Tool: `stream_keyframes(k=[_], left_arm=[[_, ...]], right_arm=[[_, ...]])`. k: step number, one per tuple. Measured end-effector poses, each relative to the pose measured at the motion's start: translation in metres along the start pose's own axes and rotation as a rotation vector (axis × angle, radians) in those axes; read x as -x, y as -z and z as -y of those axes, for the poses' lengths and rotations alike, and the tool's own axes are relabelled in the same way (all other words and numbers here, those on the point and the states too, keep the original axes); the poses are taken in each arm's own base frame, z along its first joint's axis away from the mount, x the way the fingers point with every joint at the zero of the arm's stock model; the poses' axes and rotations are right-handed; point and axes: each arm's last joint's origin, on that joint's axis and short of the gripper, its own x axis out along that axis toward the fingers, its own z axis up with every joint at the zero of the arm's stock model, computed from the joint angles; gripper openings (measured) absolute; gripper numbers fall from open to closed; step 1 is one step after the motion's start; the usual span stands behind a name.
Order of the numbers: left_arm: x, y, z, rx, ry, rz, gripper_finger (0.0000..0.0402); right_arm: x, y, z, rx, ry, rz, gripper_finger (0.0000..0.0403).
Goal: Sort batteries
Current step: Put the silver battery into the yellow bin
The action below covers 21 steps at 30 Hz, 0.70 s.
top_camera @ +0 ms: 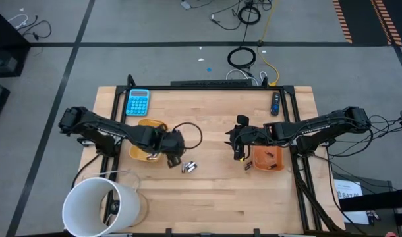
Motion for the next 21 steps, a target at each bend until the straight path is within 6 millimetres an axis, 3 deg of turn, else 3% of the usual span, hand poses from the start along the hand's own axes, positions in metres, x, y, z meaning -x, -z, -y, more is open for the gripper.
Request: stream_keyframes(k=[3, 6, 13, 21], left_arm=[[-0.007, -0.009, 0.011, 0.023, 0.135, 0.029, 0.0202], [-0.021, -0.006, 0.022, -0.001, 0.195, -0.048, 0.0202], [-0.052, 0.005, 0.049, -0.168, 0.202, -0.126, 0.0202], [-0.053, 0.007, 0.065, -0.255, 0.203, -0.039, 0.0237]], right_arm=[[0.000, 0.000, 0.000, 0.000, 0.000, 0.000, 0.0160], [0.000, 0.000, 0.000, 0.001, 0.000, -0.004, 0.0160], [-0.004, 0.003, -0.001, 0.011, 0.000, -0.026, 0.0160], [-0.005, 0.003, -0.001, 0.011, 0.000, -0.029, 0.0160]])
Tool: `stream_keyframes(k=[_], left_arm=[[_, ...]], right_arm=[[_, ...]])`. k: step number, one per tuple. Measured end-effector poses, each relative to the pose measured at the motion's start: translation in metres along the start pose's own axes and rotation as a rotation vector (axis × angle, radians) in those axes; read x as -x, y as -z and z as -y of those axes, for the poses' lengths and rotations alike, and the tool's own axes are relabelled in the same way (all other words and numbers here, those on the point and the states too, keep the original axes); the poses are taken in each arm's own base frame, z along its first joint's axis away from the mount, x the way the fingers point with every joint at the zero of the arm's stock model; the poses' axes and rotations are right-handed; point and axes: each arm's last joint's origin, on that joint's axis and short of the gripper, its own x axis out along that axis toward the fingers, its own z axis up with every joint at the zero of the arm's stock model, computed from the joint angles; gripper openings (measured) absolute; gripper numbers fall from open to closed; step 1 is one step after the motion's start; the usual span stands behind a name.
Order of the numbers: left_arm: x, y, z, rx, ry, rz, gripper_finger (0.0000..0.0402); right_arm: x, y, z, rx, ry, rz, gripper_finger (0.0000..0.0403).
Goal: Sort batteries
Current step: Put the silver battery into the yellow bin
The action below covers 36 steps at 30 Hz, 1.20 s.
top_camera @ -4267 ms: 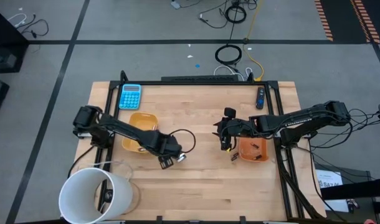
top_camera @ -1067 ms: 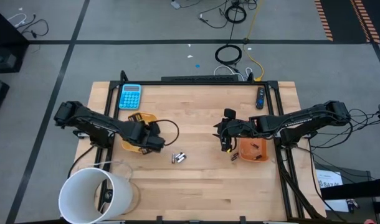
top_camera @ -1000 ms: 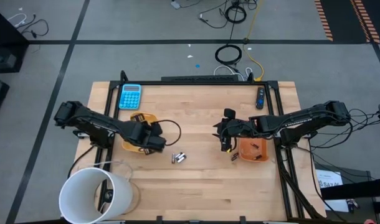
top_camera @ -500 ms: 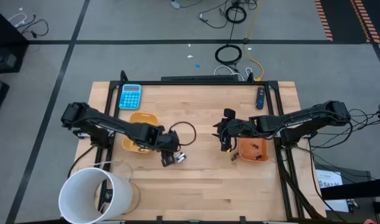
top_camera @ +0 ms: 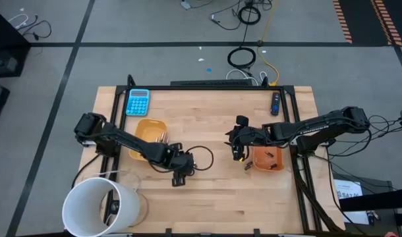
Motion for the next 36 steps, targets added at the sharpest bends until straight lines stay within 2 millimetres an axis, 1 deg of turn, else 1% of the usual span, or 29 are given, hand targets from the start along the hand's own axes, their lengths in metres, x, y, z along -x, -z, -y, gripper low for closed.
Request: stream_keyframes(k=[3, 6, 10, 13, 18, 26, 30, 33, 36], left_arm=[[0.000, 0.001, 0.002, -0.012, -0.024, 0.012, 0.0269], [-0.003, 0.001, 0.003, -0.013, -0.031, 0.002, 0.0305], [-0.015, 0.003, 0.003, -0.019, -0.046, -0.032, 0.0341], [-0.026, 0.005, 0.004, -0.032, -0.059, -0.067, 0.0355], [-0.038, 0.008, 0.005, -0.077, -0.069, -0.102, 0.0358], [-0.040, 0.007, 0.005, -0.126, -0.061, -0.108, 0.0358], [-0.042, 0.006, 0.002, -0.137, -0.021, -0.122, 0.0358], [-0.046, 0.004, -0.004, -0.111, 0.040, -0.150, 0.0348], [-0.052, 0.003, -0.010, -0.089, 0.067, -0.174, 0.0325]], right_arm=[[0.000, 0.000, 0.000, 0.000, 0.000, 0.000, 0.0160], [0.000, 0.000, 0.000, 0.000, 0.000, 0.000, 0.0160], [0.000, 0.000, 0.000, 0.000, 0.000, 0.000, 0.0160], [0.000, 0.000, 0.000, 0.000, 0.000, 0.000, 0.0160], [0.000, 0.000, 0.000, 0.000, 0.000, 0.000, 0.0160], [0.000, 0.000, 0.000, 0.000, -0.001, 0.000, 0.0160], [0.000, 0.000, 0.000, 0.000, 0.000, 0.000, 0.0160], [0.000, 0.000, 0.000, 0.000, -0.001, 0.000, 0.0160], [0.000, 0.000, 0.000, 0.000, -0.001, 0.001, 0.0160]])
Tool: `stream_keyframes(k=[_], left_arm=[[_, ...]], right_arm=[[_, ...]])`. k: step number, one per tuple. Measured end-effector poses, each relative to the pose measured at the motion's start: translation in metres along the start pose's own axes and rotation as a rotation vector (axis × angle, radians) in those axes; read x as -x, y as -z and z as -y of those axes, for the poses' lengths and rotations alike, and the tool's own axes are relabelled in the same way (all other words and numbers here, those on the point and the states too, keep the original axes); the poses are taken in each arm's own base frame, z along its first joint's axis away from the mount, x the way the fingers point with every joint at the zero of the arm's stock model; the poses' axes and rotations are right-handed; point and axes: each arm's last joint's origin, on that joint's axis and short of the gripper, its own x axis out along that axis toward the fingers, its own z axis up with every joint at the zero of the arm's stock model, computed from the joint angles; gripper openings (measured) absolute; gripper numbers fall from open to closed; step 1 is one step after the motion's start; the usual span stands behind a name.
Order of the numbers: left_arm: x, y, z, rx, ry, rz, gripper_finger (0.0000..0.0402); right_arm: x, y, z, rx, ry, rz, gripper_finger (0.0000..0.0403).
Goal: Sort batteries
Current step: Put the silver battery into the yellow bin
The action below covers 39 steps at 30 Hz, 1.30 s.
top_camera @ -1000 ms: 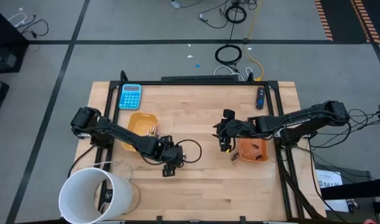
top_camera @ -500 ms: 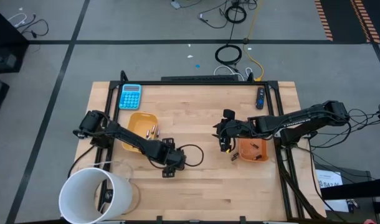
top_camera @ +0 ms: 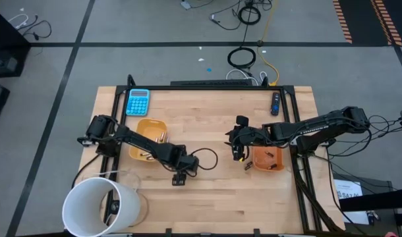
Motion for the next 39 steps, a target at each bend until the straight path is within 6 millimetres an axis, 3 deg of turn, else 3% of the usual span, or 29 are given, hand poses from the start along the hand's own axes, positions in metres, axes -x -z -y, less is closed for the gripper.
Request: stream_keyframes(k=[9, 23, 27, 31, 39], left_arm=[[-0.002, -0.001, -0.009, -0.019, 0.000, -0.016, 0.0229], [0.003, 0.002, 0.002, -0.033, -0.048, 0.006, 0.0228], [0.018, 0.005, 0.003, -0.017, -0.055, 0.003, 0.0228], [0.047, 0.006, 0.004, 0.006, -0.090, 0.008, 0.0228], [0.091, 0.039, -0.008, 0.089, -0.275, -0.112, 0.0228]], right_arm=[[0.000, 0.000, 0.000, -0.002, 0.000, 0.000, 0.0160], [0.000, 0.000, 0.000, -0.003, 0.000, 0.000, 0.0160], [0.000, 0.000, 0.000, -0.007, 0.000, 0.000, 0.0160], [0.000, 0.000, 0.000, -0.006, 0.000, -0.004, 0.0160], [0.000, 0.001, 0.000, -0.005, 0.000, -0.007, 0.0160]])
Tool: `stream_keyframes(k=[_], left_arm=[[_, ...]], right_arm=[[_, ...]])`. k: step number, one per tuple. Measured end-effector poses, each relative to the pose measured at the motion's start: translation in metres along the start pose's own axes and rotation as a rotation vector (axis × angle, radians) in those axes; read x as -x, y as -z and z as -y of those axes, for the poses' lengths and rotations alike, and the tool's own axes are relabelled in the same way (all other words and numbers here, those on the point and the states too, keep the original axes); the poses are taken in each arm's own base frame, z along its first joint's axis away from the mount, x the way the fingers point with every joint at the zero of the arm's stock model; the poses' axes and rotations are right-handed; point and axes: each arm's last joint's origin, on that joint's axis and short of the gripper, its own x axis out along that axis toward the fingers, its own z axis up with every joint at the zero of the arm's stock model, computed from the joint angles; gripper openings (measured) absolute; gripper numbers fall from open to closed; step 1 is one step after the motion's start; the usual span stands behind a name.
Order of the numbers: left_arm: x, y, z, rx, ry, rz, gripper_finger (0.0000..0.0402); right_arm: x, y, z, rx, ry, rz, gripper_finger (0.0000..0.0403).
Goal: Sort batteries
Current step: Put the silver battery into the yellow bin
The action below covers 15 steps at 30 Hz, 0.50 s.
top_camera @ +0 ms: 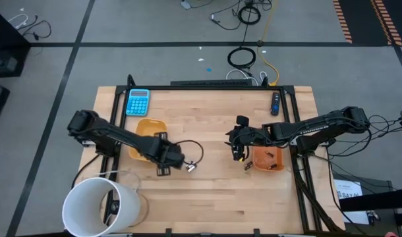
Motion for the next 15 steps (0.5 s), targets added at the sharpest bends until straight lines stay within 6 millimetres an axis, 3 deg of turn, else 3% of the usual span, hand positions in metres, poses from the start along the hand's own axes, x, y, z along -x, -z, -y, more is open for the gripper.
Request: stream_keyframes(k=[10, 12, 15], left_arm=[[0.012, 0.037, -0.023, 0.144, -0.254, -0.102, 0.0229], [0.012, 0.039, -0.024, 0.160, -0.279, -0.118, 0.0260], [0.010, 0.041, -0.026, 0.175, -0.292, -0.135, 0.0347]], right_arm=[[0.000, 0.001, 0.000, -0.002, -0.001, -0.008, 0.0160], [0.000, 0.001, 0.000, -0.005, -0.002, -0.008, 0.0160], [0.000, 0.001, 0.000, -0.005, -0.003, -0.008, 0.0160]])
